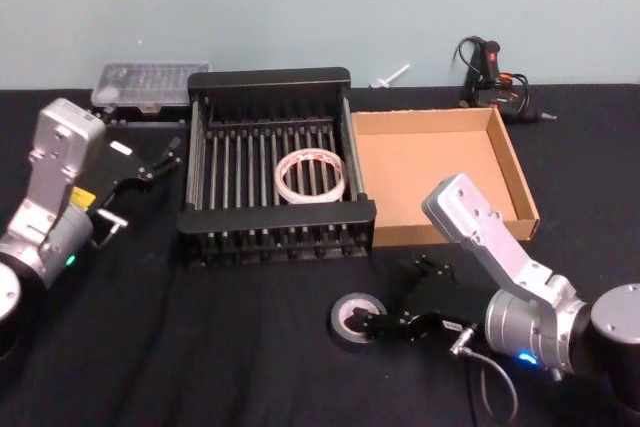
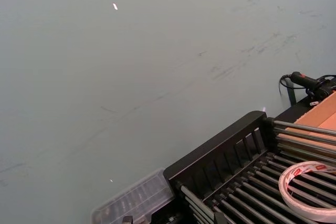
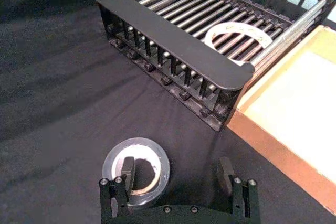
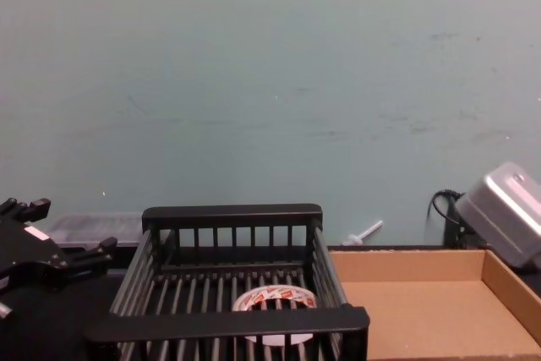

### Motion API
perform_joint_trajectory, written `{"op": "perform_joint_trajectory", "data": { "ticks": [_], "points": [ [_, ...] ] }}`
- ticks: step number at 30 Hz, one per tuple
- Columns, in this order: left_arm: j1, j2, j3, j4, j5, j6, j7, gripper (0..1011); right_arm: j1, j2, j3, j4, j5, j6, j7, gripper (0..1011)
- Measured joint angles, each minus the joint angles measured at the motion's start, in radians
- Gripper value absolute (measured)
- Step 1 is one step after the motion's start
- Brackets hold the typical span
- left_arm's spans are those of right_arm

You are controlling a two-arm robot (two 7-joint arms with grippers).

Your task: Pick up the white tape and place it into the black box , Pick up the silver tape and place it into the brown box.

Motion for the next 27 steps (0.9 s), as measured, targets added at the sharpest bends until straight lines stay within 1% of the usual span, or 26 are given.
{"op": "perform_joint_trajectory", "data": {
  "ticks": [12, 27],
  "points": [
    [0.0, 0.0, 0.0, 0.0, 0.0, 0.0, 0.0, 1001, 0.018, -0.019, -0.008, 0.031, -0.013, 0.009, 0.009, 1002],
    [0.0, 0.0, 0.0, 0.0, 0.0, 0.0, 0.0, 1001, 0.02, -0.026, -0.011, 0.037, -0.021, 0.016, 0.01, 1002]
  ]
}}
